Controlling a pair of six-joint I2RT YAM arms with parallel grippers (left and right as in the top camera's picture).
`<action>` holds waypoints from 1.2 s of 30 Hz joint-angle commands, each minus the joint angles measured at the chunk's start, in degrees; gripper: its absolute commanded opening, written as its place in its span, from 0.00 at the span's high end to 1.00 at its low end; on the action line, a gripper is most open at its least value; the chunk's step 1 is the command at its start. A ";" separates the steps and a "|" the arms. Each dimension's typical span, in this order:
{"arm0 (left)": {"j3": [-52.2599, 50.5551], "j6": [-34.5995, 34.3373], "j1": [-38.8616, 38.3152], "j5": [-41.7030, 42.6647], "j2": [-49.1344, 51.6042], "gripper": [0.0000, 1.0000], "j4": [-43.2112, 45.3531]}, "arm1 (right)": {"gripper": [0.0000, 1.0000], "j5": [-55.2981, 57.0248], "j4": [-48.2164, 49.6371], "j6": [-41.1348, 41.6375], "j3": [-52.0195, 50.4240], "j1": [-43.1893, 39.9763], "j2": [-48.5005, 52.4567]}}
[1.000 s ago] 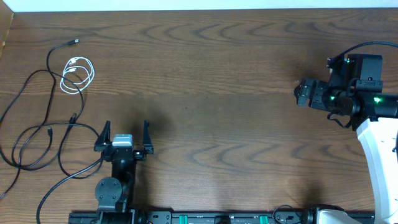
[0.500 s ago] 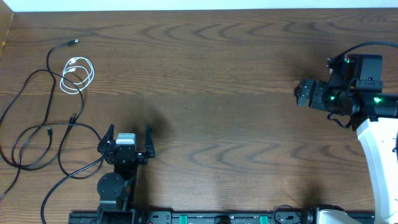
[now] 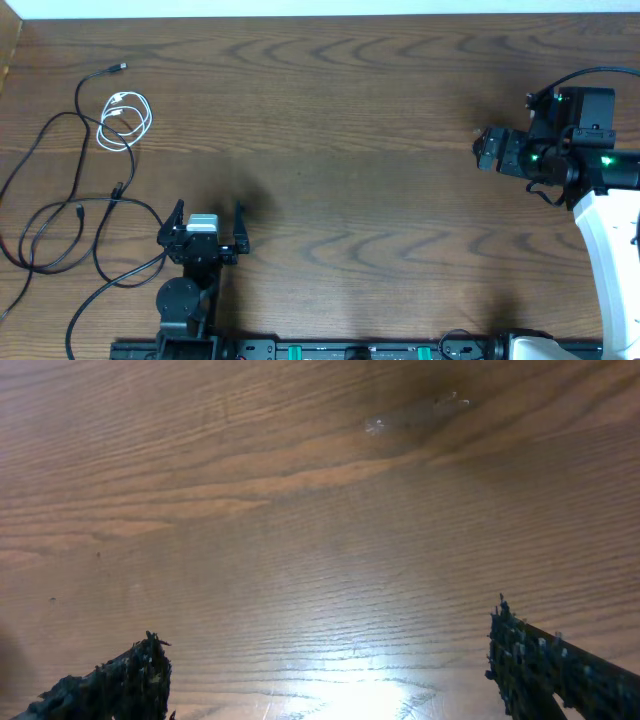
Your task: Untangle cables
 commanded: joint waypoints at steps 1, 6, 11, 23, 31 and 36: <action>-0.57 -0.07 0.24 -0.79 -0.35 0.06 -2.95 | 0.01 0.13 -0.04 -0.83 0.31 -0.04 -0.76; -0.57 -0.07 0.24 -0.79 -0.35 0.06 -2.95 | 0.01 0.13 -0.04 -0.83 0.31 -0.04 -0.76; -0.57 -0.07 0.24 -0.79 -0.35 0.06 -2.95 | 0.01 0.13 -0.02 -0.83 0.31 -0.04 -0.76; -0.57 -0.07 0.24 -0.79 -0.35 0.06 -2.95 | 0.01 0.13 -0.04 -0.83 0.31 -0.04 -0.76; -0.57 -0.04 0.24 -0.79 -0.35 0.06 -2.95 | 0.01 2.64 0.48 -1.46 0.26 -0.04 -2.62; -0.57 -0.04 0.24 -0.79 -0.35 0.06 -2.95 | 0.01 2.71 1.88 -1.33 -1.27 -0.04 -6.16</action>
